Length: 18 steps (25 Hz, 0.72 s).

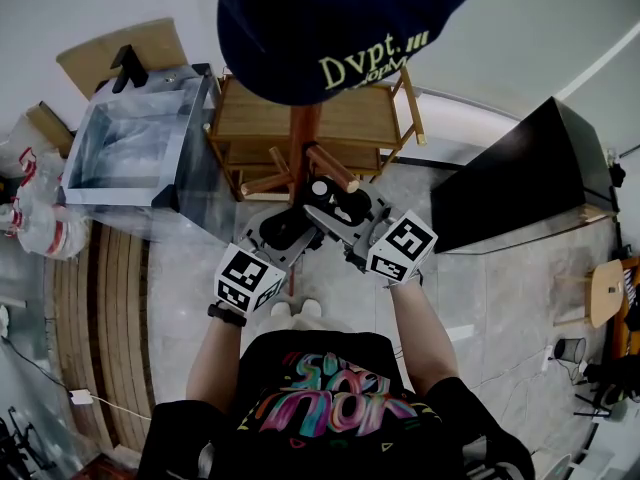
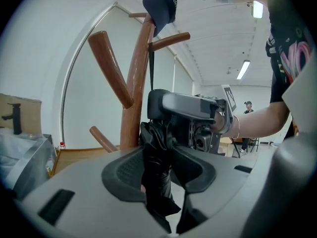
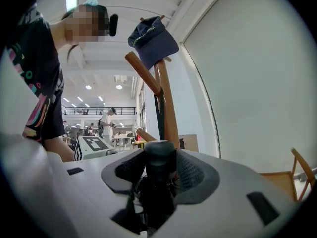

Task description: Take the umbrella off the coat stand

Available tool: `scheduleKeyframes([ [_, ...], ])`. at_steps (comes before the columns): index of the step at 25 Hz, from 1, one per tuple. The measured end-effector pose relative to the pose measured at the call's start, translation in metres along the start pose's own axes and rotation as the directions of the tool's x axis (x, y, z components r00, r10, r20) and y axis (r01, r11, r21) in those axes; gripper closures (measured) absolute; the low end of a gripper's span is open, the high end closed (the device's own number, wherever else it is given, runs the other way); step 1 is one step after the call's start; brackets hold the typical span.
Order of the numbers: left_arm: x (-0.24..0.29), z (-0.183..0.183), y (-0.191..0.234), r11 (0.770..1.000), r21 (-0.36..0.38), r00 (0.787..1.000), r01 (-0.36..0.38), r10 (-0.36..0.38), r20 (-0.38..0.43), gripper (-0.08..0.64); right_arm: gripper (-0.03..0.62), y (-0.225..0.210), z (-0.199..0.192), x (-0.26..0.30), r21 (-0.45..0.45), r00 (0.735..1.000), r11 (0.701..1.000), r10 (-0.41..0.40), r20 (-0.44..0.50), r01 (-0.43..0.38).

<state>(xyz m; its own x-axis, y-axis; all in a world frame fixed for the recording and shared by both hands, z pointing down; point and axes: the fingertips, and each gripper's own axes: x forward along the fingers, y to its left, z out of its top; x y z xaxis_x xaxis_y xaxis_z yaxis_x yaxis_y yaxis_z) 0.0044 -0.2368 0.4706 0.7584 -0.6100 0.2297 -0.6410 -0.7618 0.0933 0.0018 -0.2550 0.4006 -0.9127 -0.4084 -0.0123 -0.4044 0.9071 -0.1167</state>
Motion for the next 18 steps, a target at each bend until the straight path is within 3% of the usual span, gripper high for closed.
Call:
scheduleKeyframes([
  [18,-0.014,0.027,-0.011,0.999,0.030,0.999,0.030,-0.031,0.023,0.397,0.383,0.016,0.030,-0.006,-0.046,0.999,0.999,0.001,0.034,0.001],
])
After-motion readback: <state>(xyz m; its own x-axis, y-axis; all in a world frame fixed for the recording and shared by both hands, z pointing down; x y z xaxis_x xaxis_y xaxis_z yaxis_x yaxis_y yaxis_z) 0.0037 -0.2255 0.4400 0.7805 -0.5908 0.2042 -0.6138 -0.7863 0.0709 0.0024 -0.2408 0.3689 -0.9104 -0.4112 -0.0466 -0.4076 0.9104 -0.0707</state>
